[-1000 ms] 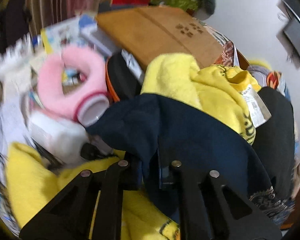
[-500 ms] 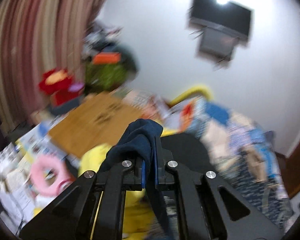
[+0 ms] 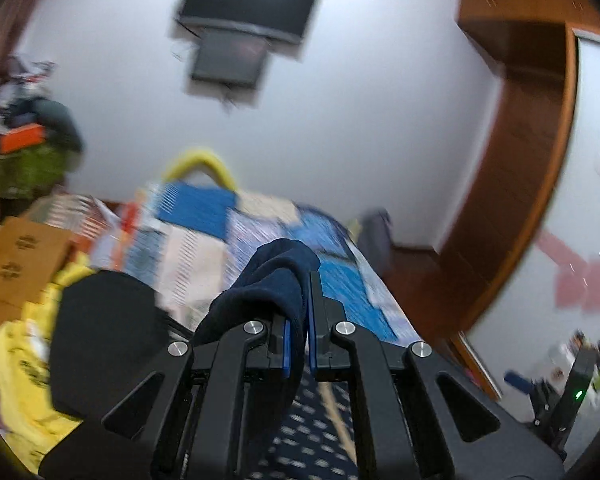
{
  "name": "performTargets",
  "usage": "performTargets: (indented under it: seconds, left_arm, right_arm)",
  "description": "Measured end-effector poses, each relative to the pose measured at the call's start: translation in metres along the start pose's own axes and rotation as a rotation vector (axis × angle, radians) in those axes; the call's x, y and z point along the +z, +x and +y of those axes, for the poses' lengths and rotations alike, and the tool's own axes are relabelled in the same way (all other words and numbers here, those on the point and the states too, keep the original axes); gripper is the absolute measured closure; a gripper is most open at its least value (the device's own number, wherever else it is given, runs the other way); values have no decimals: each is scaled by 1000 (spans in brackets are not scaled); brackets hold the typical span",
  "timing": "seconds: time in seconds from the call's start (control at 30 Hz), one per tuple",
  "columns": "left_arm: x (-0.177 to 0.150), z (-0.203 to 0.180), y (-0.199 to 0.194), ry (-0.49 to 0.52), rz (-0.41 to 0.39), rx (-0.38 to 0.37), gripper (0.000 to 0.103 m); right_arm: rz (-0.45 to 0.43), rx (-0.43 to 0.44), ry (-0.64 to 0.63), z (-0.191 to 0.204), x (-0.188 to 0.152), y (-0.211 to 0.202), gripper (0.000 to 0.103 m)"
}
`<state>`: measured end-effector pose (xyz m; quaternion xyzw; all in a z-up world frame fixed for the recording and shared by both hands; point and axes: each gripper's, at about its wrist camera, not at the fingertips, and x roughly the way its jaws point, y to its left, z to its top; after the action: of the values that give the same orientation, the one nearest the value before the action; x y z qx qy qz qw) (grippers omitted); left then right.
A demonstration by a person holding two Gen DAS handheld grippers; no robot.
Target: Fold large clothes
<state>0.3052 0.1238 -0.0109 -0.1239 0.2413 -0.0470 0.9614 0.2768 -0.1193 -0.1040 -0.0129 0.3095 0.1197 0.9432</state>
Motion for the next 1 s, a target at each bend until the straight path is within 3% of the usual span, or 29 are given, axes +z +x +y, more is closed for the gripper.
performTargets:
  seconds: [0.23, 0.33, 0.43, 0.53, 0.6, 0.77, 0.93, 1.0]
  left_arm:
    - [-76, -65, 99, 59, 346, -139, 98]
    - [-115, -85, 129, 70, 474, -161, 98]
    - [-149, -99, 140, 85, 572, -185, 98]
    - [-165, -105, 143, 123, 643, -186, 87]
    - [-165, -107, 141, 140, 644, -180, 75]
    - [-135, -99, 104, 200, 505, -138, 42]
    - [-103, -74, 68, 253, 362, -37, 29]
    - [-97, -58, 51, 313, 307, 37, 18]
  right_arm:
    - [57, 24, -1, -22, -13, 2, 0]
    - [109, 46, 12, -32, -22, 9, 0]
    - [169, 80, 26, -39, -33, 19, 0]
    - [225, 122, 41, -41, -41, 28, 0]
    - [256, 148, 55, -41, -44, 35, 0]
    - [289, 217, 65, -28, -45, 43, 0]
    - [322, 279, 39, -6, -42, 57, 0]
    - [344, 280, 23, 1, -43, 66, 5]
